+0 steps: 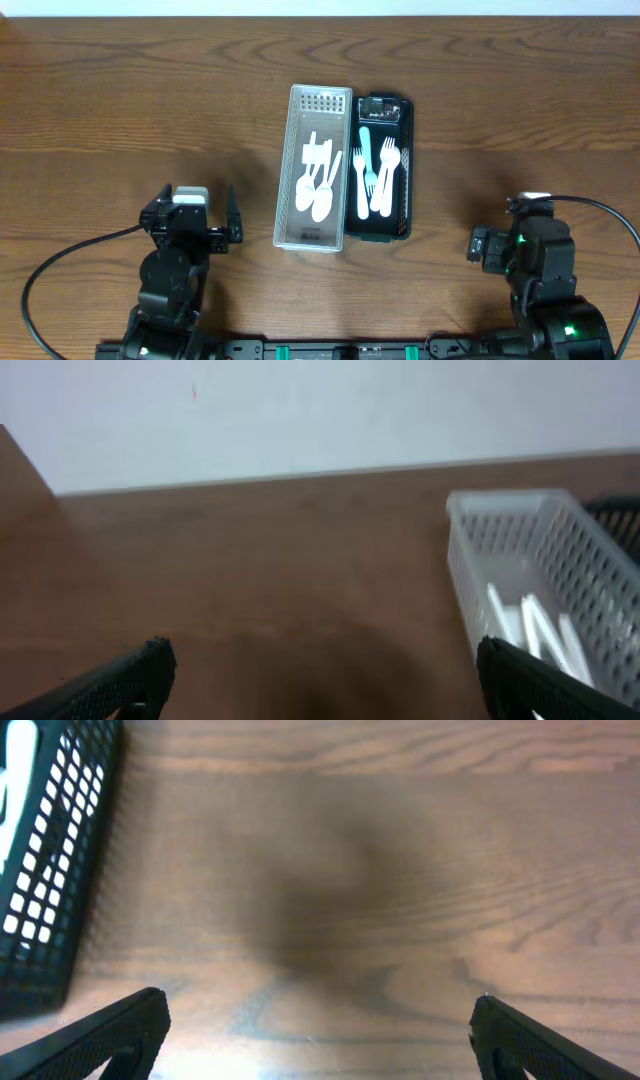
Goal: Pack container
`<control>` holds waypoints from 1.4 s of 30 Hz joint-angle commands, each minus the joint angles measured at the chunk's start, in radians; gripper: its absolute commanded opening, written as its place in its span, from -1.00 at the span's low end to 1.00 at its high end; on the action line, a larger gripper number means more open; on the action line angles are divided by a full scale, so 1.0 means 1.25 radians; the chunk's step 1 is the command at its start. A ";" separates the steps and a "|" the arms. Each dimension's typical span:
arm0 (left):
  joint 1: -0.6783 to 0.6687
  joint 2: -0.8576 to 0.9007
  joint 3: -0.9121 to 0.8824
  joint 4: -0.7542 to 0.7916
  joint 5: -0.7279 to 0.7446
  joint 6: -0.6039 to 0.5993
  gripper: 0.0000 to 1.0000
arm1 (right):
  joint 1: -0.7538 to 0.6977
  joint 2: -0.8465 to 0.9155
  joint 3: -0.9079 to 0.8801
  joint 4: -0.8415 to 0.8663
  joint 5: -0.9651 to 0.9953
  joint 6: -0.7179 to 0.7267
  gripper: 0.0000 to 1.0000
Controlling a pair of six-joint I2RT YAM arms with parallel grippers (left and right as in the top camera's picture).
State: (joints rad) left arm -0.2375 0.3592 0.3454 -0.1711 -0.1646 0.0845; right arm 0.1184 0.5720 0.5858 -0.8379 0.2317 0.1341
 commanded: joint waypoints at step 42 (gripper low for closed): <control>-0.003 0.000 -0.002 -0.437 -0.007 0.010 0.96 | 0.004 -0.443 -0.464 0.614 -0.139 -0.120 0.99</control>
State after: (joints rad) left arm -0.2375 0.3618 0.3386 -0.7155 -0.1646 0.0868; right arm 0.1181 0.0242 0.0246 -0.0662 0.0875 0.0254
